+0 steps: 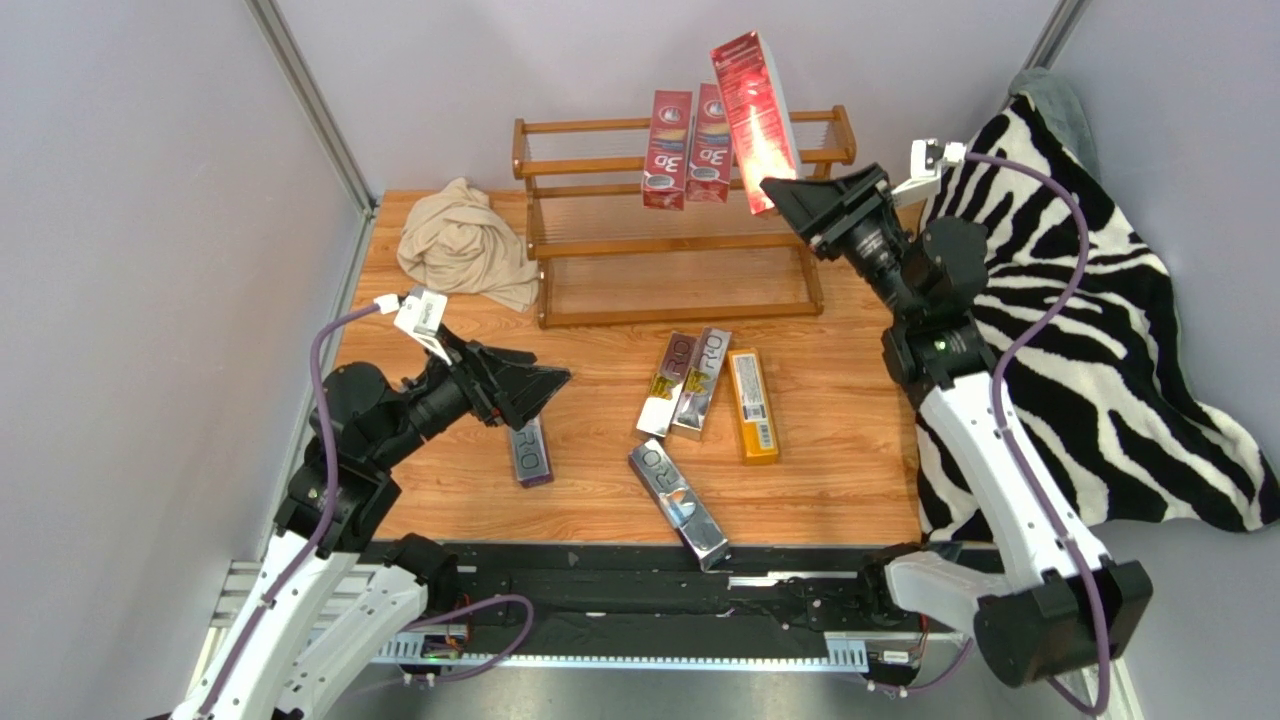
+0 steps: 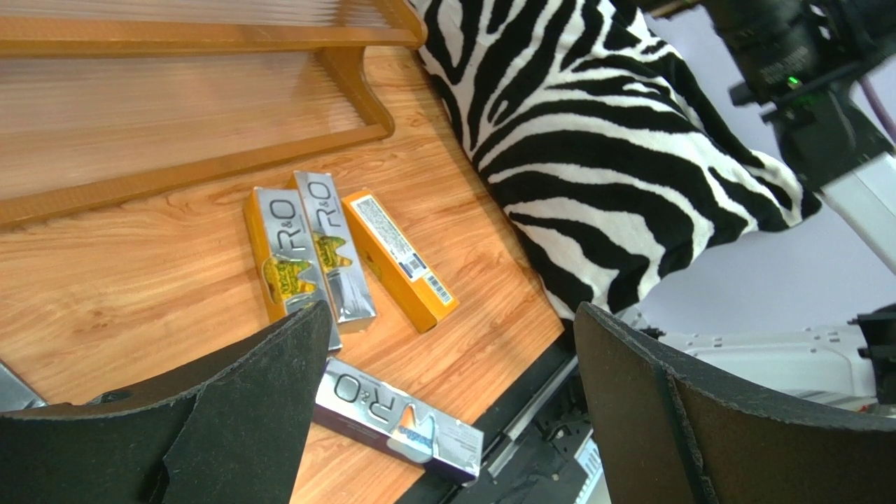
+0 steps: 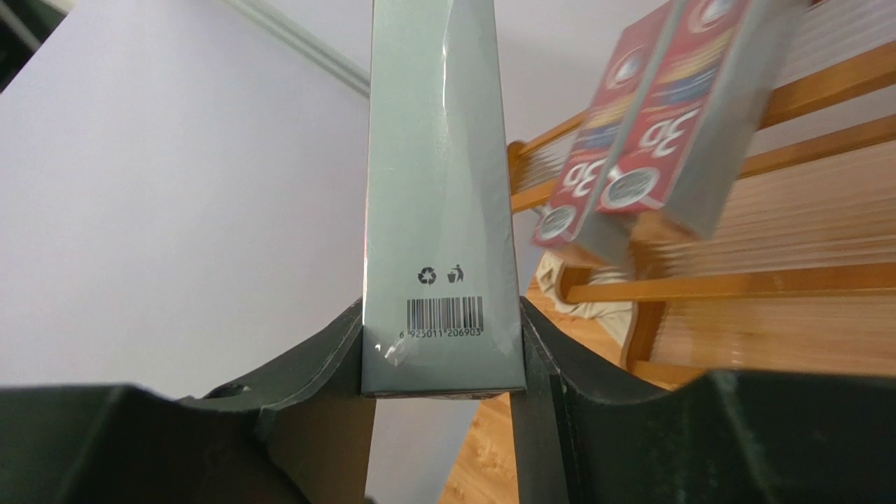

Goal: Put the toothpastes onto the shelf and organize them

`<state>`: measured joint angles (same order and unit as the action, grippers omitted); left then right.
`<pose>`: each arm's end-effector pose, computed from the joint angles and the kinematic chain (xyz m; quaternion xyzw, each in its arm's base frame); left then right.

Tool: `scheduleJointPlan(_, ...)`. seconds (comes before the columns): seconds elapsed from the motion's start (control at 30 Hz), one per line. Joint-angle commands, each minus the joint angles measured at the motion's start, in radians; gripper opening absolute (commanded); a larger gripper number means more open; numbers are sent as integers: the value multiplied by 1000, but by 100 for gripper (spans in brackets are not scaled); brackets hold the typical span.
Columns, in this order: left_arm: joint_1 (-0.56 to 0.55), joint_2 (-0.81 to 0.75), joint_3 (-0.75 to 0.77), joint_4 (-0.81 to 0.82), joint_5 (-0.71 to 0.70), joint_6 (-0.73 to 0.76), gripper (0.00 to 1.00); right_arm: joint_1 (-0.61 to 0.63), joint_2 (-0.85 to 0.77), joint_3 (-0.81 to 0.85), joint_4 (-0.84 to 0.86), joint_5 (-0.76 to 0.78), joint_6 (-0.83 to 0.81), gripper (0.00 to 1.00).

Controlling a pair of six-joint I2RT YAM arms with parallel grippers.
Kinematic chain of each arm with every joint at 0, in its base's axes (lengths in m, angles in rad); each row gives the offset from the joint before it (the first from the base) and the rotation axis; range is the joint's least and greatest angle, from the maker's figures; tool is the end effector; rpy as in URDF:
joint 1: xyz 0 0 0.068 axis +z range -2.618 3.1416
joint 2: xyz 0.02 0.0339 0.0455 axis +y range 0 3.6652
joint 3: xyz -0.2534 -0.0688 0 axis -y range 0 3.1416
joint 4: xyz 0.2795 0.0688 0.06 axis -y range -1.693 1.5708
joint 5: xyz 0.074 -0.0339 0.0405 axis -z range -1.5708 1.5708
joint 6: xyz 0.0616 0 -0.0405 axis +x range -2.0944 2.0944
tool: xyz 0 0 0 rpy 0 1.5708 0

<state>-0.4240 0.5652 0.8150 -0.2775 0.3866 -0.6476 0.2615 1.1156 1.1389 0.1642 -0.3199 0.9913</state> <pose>0.1664 -0.1006 0.3728 0.0546 0.7140 -0.4677 0.5181 0.3010 0.1006 0.4323 0.1101 0.6320 0.5280 0.5565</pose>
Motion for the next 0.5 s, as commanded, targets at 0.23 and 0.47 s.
scheduleJointPlan(0.23, -2, -30, -45, 21, 12, -32, 94, -166, 256, 220, -5, -58, 135, 0)
scheduleJointPlan(0.47, -4, -56, -59, 21, 17, -44, 93, -191, 389, 236, 23, -45, 250, 0)
